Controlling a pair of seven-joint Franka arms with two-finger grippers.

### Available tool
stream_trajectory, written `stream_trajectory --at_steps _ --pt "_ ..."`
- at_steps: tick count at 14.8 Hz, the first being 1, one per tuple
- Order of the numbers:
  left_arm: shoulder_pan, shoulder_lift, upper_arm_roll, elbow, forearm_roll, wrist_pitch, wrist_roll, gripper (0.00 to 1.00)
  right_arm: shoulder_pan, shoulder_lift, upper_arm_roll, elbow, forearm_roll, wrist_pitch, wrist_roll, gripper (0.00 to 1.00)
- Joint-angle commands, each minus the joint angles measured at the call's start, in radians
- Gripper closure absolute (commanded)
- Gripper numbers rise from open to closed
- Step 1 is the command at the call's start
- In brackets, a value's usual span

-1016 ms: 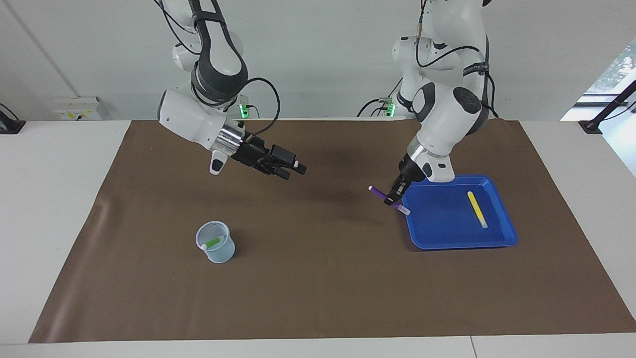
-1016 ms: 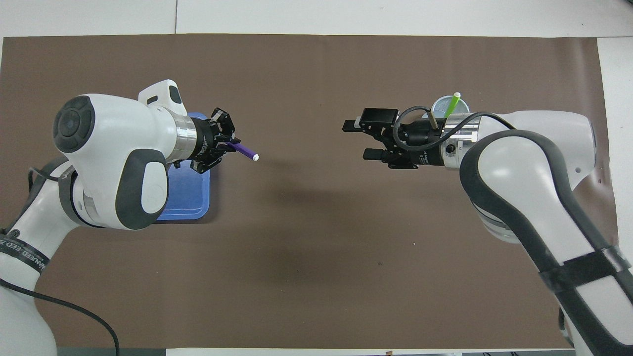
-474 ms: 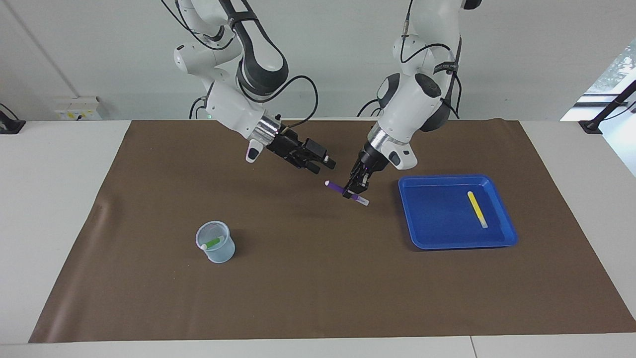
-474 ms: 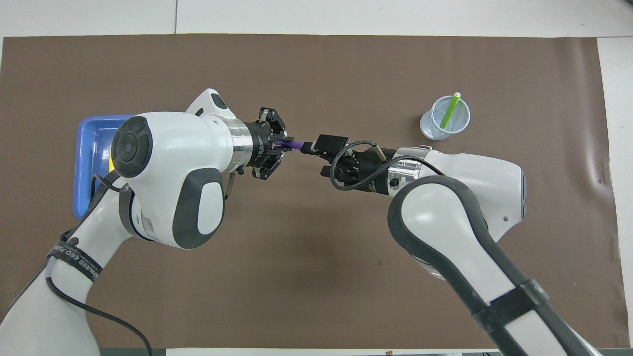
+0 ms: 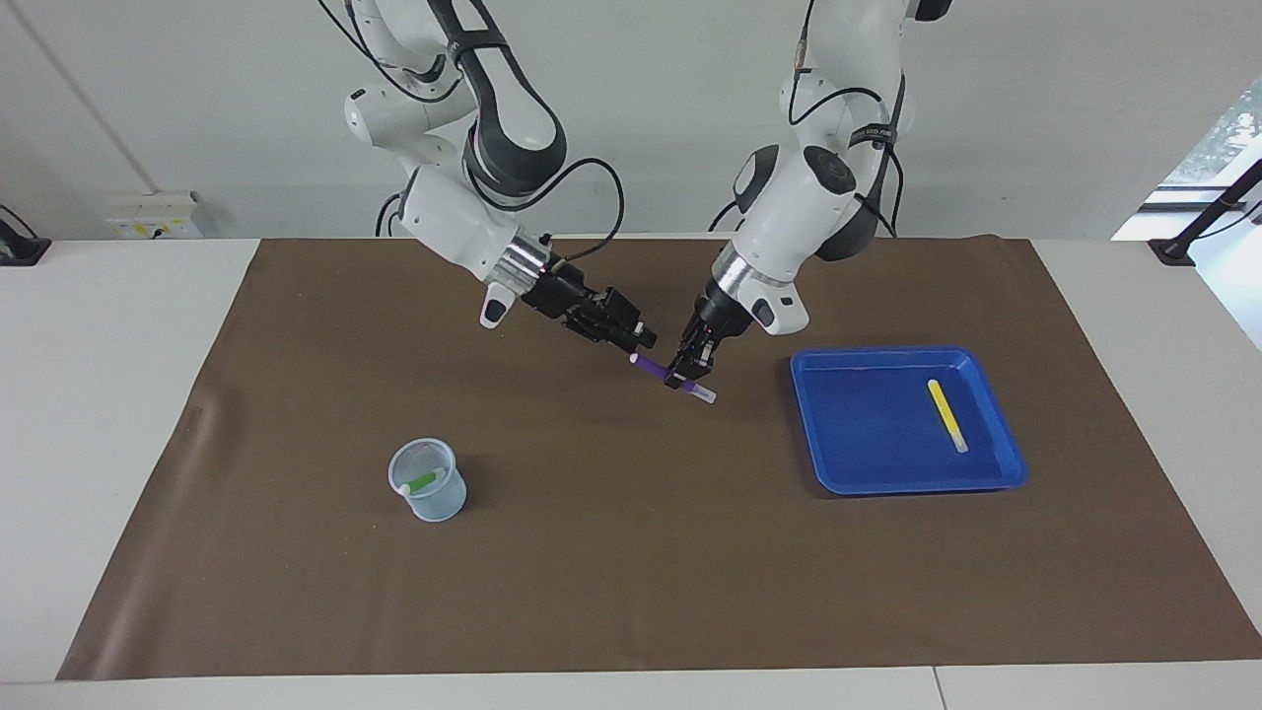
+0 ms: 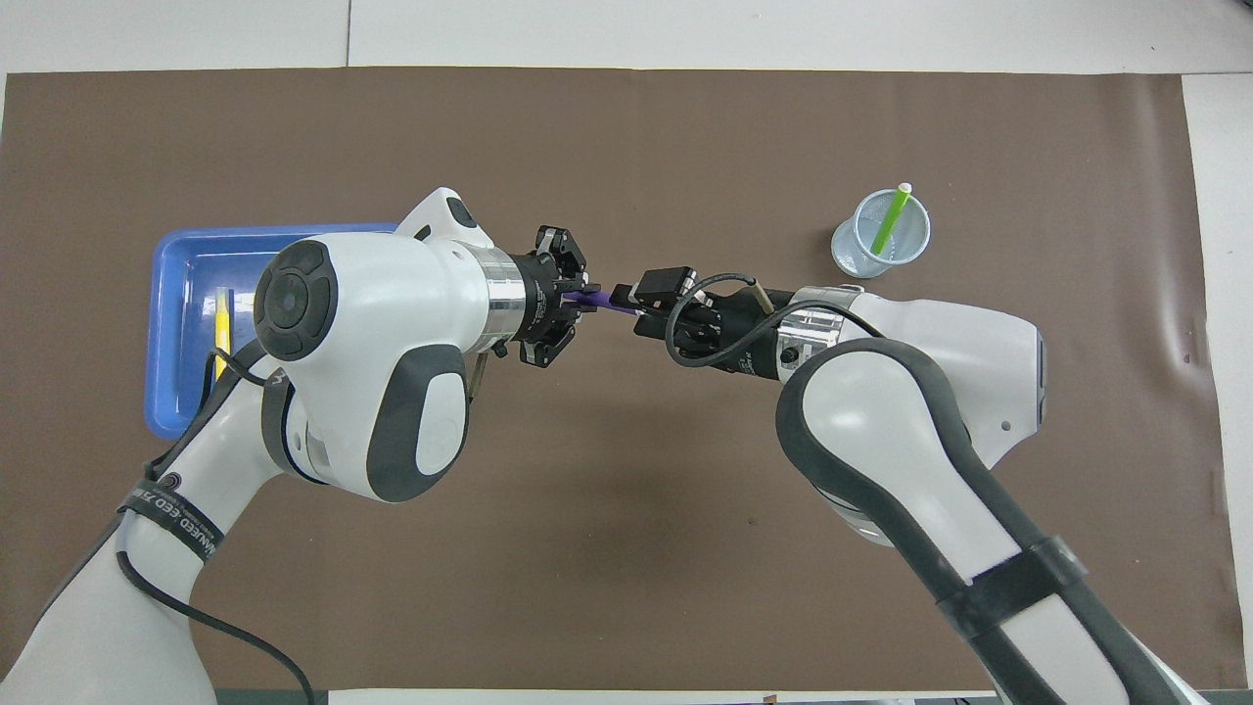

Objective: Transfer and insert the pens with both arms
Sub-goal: 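Grasp the purple pen with the right gripper while the left gripper releases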

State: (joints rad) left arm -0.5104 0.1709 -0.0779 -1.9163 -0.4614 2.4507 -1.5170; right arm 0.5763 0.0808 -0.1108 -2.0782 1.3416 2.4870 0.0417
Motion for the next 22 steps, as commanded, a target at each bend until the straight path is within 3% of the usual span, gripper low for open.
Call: stream_trajectory --at_steps 1,6,10,20,22 --pt "-0.016 -0.004 0.012 0.013 -0.019 -0.021 -0.008 1.0 -0.012 0.004 0.006 0.0 0.027 0.01 -0.037 0.51" --pt "-0.016 -0.022 0.012 0.014 -0.017 -0.07 -0.005 1.0 -0.024 0.004 0.006 0.0 0.027 0.015 -0.037 0.63" --pt "-0.023 -0.022 0.012 0.016 -0.019 -0.064 -0.003 1.0 0.01 0.004 0.008 -0.008 0.027 0.067 -0.033 0.6" --pt "-0.025 -0.017 0.012 0.026 -0.019 -0.058 -0.003 1.0 0.004 0.004 0.008 -0.006 0.027 0.059 -0.031 0.63" --pt "-0.025 -0.018 0.012 0.025 -0.019 -0.059 -0.002 1.0 0.004 0.004 0.008 -0.006 0.027 0.055 -0.031 0.95"
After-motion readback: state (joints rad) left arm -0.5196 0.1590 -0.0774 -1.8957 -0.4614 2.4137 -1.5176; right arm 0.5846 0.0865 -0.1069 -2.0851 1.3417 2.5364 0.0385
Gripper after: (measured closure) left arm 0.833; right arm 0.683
